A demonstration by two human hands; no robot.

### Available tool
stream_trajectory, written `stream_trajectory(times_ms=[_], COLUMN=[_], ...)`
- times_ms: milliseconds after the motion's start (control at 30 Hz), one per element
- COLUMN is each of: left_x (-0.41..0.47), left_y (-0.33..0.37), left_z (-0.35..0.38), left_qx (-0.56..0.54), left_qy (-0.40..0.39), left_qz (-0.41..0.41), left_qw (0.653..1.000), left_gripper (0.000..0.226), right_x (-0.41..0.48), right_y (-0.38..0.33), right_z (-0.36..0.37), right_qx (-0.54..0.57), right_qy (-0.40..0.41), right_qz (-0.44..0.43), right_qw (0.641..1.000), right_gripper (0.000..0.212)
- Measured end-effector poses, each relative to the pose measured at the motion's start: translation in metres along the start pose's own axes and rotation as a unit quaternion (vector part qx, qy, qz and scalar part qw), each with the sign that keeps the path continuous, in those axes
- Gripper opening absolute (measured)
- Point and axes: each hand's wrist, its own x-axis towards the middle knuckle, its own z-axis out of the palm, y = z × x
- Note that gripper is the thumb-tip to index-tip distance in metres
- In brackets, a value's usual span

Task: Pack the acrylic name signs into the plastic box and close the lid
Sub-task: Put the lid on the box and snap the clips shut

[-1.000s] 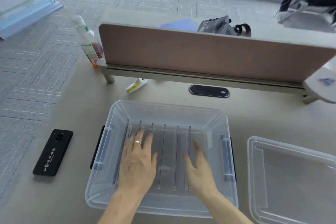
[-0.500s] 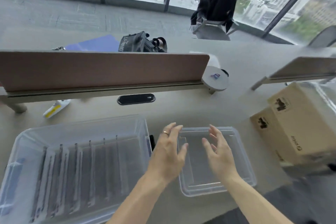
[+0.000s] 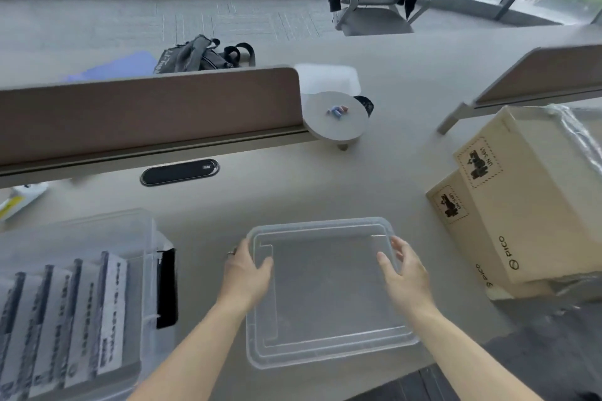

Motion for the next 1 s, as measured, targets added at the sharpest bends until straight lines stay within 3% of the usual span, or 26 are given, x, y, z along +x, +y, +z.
stream_trajectory(times_ms=[133, 300, 467, 700, 833, 900, 1000], left_x=[0.014, 0.022, 0.033, 0.026, 0.015, 0.007, -0.014], left_y=[-0.022, -0.050, -0.057, -0.027, 0.005, 0.022, 0.045], left_z=[0.036, 0.070, 0.082, 0.054, 0.011, -0.015, -0.060], left_qx=[0.000, 0.009, 0.008, -0.037, -0.131, -0.147, -0.159], left_qy=[0.013, 0.042, 0.099, 0.155, 0.182, 0.212, 0.266], left_qz=[-0.130, -0.184, -0.177, -0.143, -0.109, -0.090, -0.031], left_qw=[0.991, 0.982, 0.979, 0.977, 0.969, 0.962, 0.950], left_gripper=[0.064, 0.057, 0.036, 0.014, 0.015, 0.029, 0.032], right_x=[0.034, 0.069, 0.087, 0.090, 0.085, 0.080, 0.071], right_y=[0.049, 0.094, 0.115, 0.088, 0.040, 0.012, -0.037], right_z=[-0.009, -0.004, 0.005, -0.016, -0.039, -0.050, -0.062], right_qx=[-0.021, -0.080, -0.083, -0.014, 0.010, 0.038, 0.080], right_qy=[-0.028, -0.075, -0.064, -0.029, -0.028, -0.022, -0.013], right_qz=[0.078, 0.153, 0.171, 0.147, 0.099, 0.071, 0.009], right_qw=[0.996, 0.982, 0.980, 0.989, 0.995, 0.997, 0.997], right_gripper=[0.055, 0.069, 0.070, 0.053, 0.054, 0.052, 0.045])
